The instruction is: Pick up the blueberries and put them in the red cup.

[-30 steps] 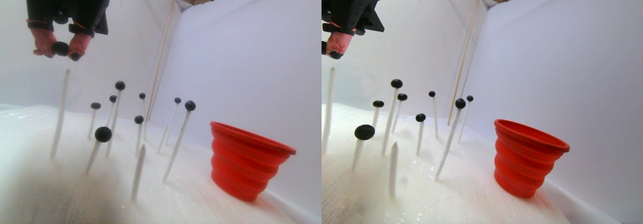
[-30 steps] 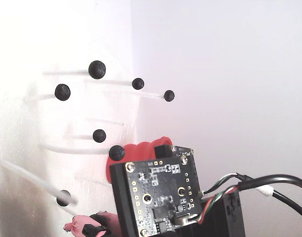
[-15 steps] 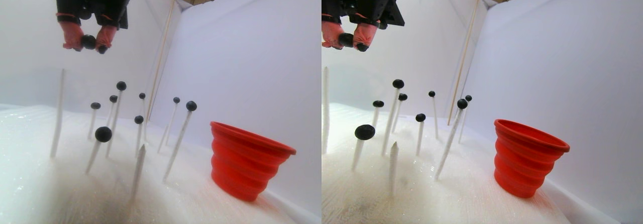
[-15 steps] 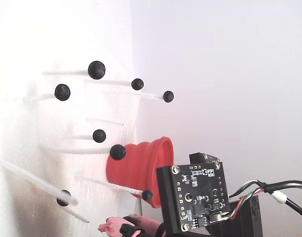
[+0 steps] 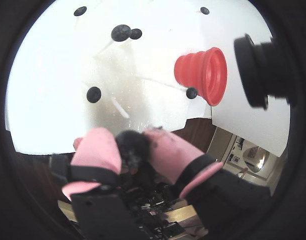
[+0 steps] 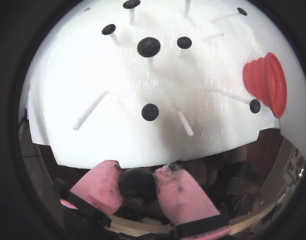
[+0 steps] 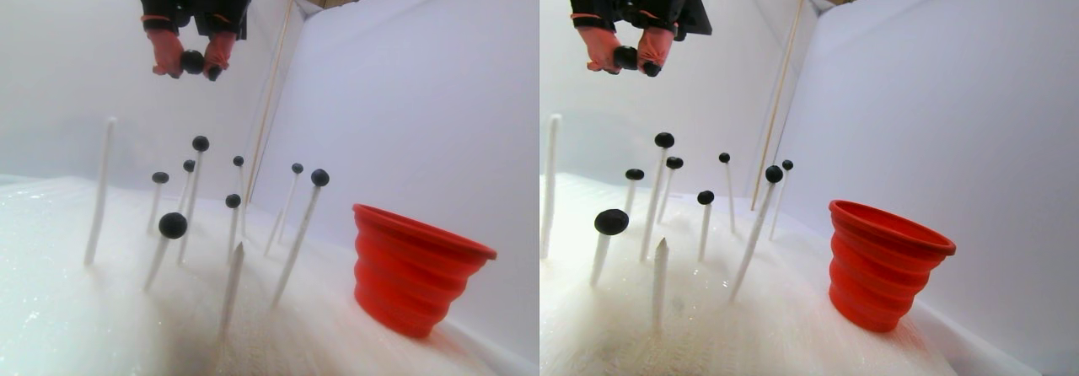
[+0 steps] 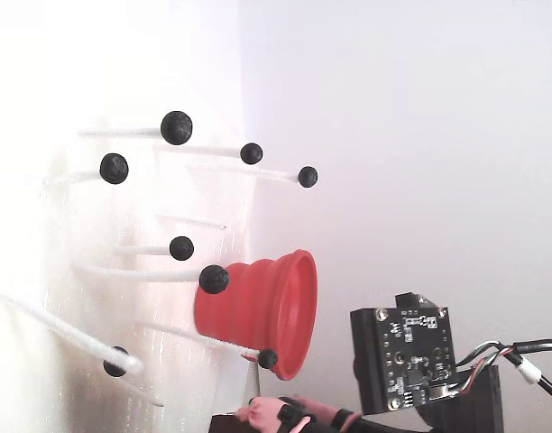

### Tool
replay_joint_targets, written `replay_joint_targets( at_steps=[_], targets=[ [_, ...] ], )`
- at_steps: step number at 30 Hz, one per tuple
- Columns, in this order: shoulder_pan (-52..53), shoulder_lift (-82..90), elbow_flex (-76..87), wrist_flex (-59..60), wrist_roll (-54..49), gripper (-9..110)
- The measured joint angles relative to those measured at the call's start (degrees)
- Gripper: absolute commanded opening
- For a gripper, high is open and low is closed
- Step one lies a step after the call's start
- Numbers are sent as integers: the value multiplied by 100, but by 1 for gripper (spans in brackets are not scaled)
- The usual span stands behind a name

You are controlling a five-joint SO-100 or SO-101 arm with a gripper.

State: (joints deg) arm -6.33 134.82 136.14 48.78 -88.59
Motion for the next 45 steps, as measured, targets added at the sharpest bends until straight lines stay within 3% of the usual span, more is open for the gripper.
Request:
replay_joint_targets(
  at_steps=[45],
  targets=[
    [2364,-9,-589,-229,-519,10]
  ],
)
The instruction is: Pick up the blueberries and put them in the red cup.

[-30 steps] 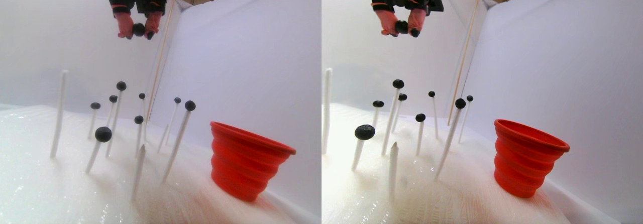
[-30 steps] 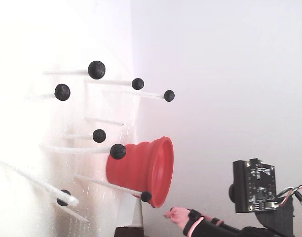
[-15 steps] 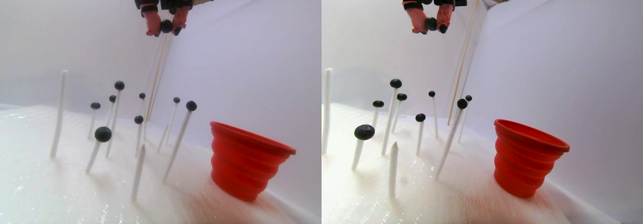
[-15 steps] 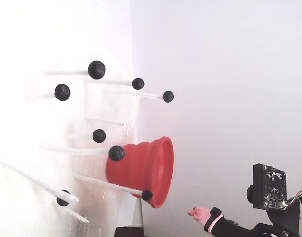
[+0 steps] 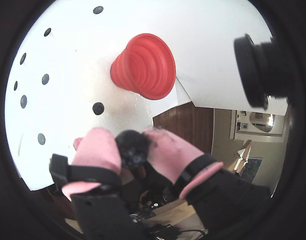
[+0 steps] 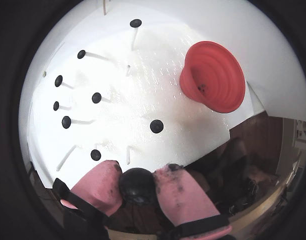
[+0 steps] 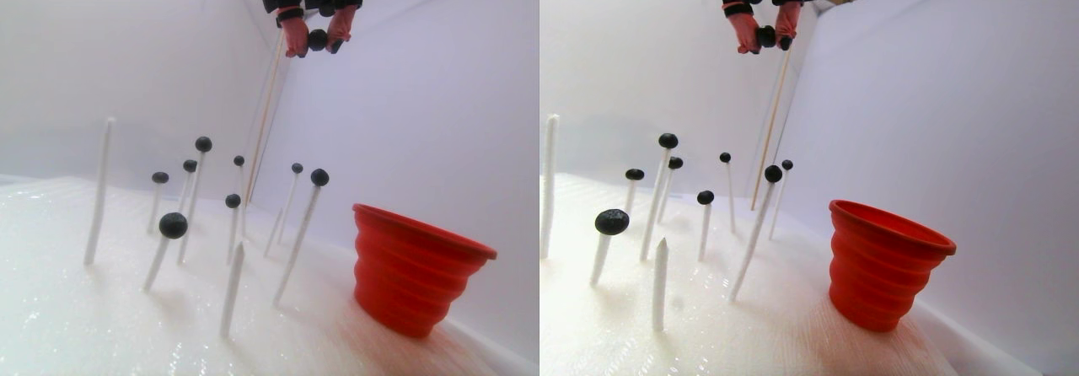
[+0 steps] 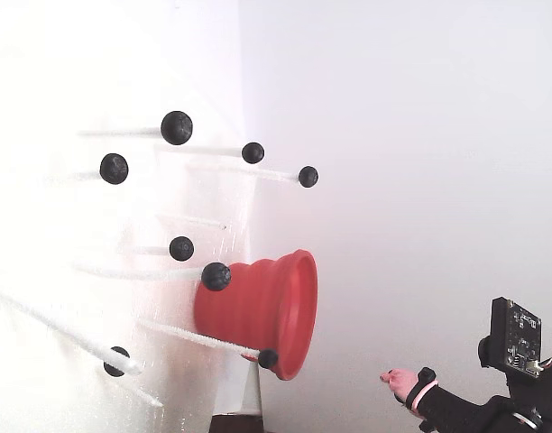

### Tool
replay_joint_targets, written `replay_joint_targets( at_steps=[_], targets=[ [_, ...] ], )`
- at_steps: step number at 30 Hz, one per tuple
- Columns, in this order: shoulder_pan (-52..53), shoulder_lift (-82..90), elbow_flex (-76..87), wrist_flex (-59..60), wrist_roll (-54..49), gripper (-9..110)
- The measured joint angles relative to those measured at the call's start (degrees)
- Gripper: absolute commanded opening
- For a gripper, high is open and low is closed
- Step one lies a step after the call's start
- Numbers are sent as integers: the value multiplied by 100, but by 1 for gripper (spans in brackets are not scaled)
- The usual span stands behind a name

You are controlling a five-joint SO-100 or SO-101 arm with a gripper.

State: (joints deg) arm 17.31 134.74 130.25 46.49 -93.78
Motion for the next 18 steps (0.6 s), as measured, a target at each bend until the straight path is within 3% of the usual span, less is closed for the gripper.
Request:
replay_joint_targets(
  at_steps=[18],
  targets=[
    [844,-905,-483,-606,-53,10]
  ],
)
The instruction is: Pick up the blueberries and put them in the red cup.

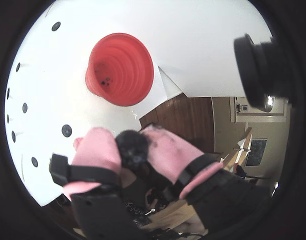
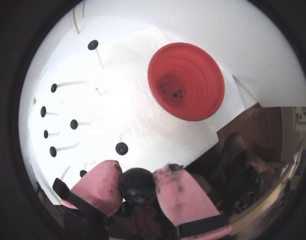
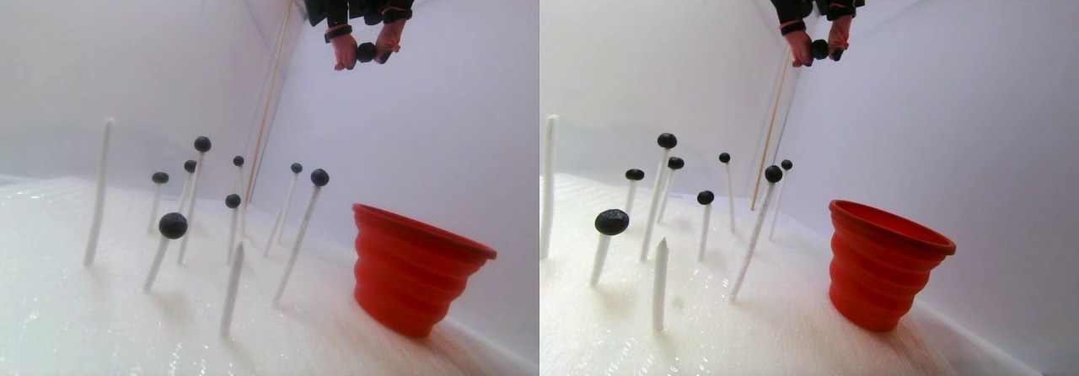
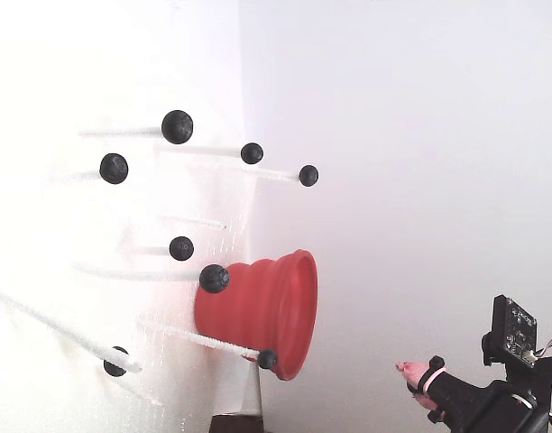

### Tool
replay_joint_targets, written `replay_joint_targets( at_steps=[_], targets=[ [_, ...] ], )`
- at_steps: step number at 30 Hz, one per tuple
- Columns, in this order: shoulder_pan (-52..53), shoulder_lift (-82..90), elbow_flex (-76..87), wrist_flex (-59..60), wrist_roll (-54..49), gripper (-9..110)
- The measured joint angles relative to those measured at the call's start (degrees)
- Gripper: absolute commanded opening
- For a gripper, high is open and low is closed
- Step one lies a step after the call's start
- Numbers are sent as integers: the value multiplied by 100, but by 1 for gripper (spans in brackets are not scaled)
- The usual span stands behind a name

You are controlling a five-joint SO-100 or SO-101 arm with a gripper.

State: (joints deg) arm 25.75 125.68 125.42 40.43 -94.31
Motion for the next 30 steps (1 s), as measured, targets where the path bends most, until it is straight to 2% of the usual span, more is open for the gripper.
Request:
replay_joint_targets(
  at_steps=[30],
  targets=[
    [809,-1969,-1090,-949,193,10]
  ],
)
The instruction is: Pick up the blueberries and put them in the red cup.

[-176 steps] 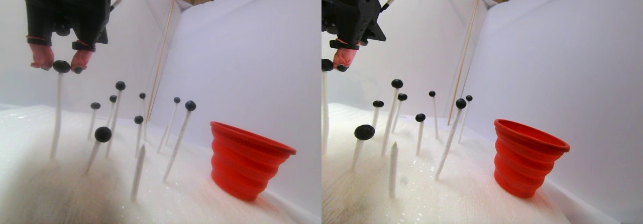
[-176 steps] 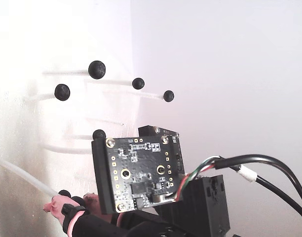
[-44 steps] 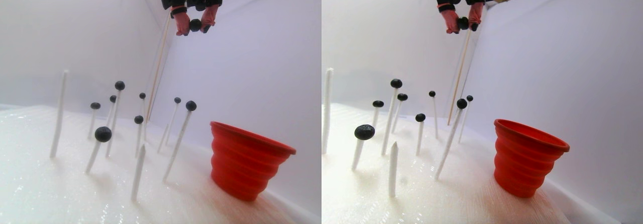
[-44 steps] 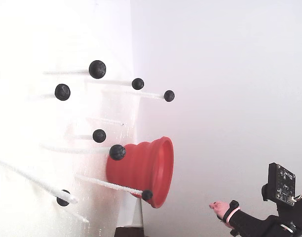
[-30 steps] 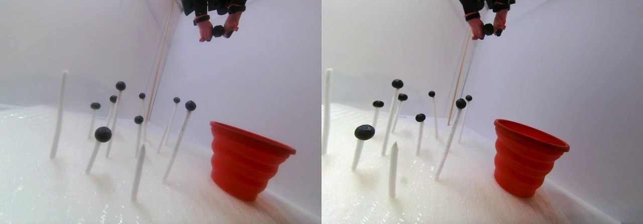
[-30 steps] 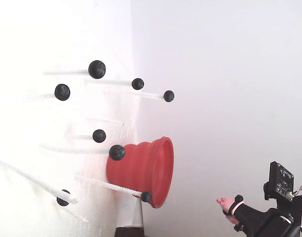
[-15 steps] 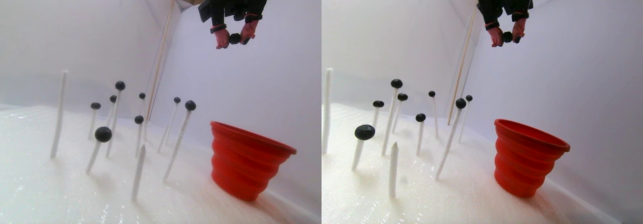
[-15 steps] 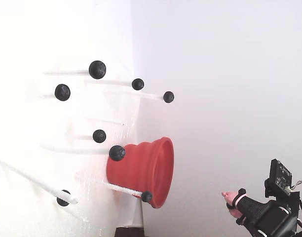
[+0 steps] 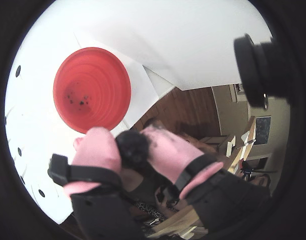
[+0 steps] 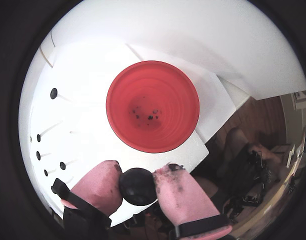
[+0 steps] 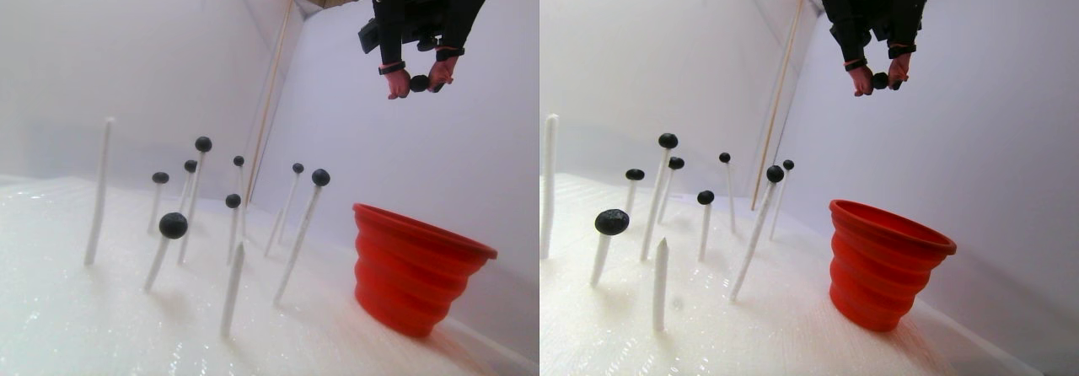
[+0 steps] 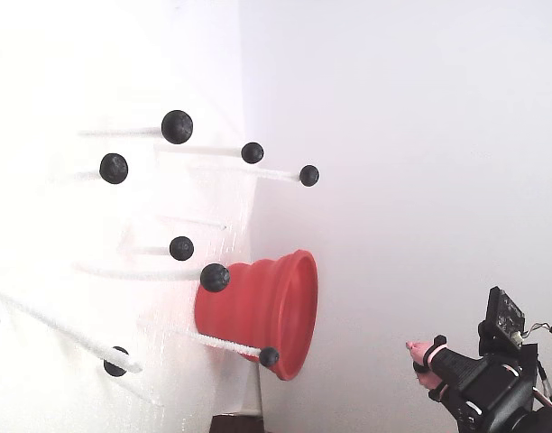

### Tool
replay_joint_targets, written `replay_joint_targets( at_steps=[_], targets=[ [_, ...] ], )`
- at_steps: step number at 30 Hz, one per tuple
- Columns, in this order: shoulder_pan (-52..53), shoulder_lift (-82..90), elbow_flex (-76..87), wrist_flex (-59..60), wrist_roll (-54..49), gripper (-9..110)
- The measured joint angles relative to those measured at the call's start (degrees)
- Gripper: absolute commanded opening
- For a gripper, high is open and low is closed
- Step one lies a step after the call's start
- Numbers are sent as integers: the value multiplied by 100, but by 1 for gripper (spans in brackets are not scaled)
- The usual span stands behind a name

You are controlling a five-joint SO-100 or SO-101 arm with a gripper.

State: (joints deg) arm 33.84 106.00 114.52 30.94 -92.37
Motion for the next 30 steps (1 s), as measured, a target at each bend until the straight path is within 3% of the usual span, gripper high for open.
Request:
replay_joint_targets(
  at_steps=[30],
  targets=[
    [185,-1898,-800,-791,167,10]
  ],
)
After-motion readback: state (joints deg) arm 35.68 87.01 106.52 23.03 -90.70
